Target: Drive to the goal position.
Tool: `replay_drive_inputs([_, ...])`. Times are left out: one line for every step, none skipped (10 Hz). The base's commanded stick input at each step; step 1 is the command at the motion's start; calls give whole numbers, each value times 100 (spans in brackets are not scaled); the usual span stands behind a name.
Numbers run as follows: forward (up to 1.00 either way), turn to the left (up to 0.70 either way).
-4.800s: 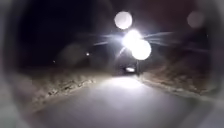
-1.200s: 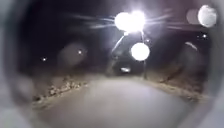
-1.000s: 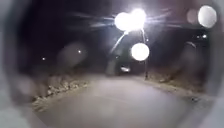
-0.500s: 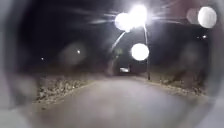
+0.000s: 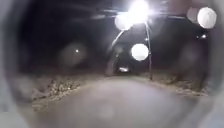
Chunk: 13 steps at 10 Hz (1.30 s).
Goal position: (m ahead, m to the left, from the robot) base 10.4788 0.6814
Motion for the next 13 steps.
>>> replay_drive_inputs([100, 0])
replay_drive_inputs([100, 0])
replay_drive_inputs([100, 0])
replay_drive_inputs([100, 0])
replay_drive_inputs([100, 0])
replay_drive_inputs([100, 0])
replay_drive_inputs([100, 0])
replay_drive_inputs([100, 0])
replay_drive_inputs([100, 0])
replay_drive_inputs([100, 0])
replay_drive_inputs([100, 0])
replay_drive_inputs([100, 0])
replay_drive_inputs([100, 0])
